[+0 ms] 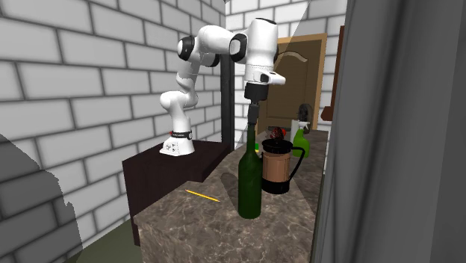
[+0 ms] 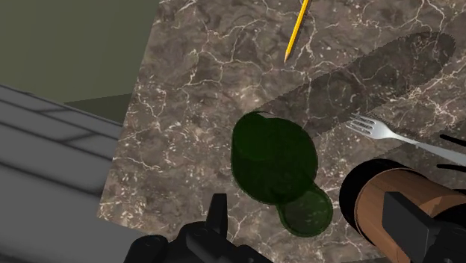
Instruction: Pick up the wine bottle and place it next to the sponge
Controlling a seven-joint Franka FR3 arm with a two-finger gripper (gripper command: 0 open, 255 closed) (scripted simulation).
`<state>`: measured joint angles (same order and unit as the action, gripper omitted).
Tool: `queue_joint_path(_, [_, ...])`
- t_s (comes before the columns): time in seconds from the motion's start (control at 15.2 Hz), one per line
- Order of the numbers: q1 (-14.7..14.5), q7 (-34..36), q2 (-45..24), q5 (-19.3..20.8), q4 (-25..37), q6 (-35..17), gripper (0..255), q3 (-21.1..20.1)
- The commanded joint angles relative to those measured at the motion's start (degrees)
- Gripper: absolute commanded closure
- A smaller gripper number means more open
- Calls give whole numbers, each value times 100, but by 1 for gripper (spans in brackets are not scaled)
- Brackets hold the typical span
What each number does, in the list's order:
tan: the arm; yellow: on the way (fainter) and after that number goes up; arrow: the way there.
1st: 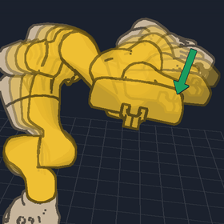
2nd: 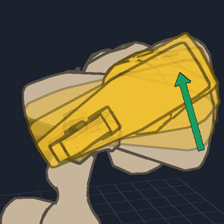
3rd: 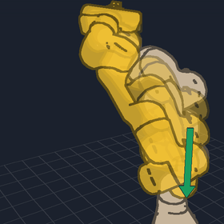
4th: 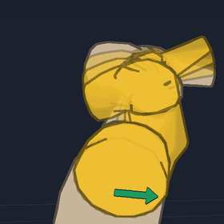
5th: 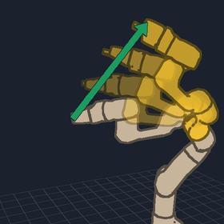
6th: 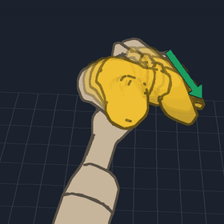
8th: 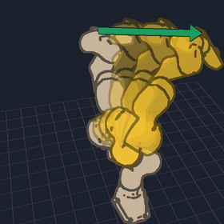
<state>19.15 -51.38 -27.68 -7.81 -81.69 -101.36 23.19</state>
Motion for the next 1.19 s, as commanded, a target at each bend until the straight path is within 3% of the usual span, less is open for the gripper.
queue_joint_path(0.0, [-6,-10,-9,-8,-132,-140,0,-4])
queue_joint_path(0.66, [-17,-20,-20,-18,-314,-332,0,-11])
queue_joint_path(0.73, [-17,-20,-20,-18,-314,-332,255,-11])
queue_joint_path(1.12, [-18,-20,-19,-17,-316,-333,255,-11])
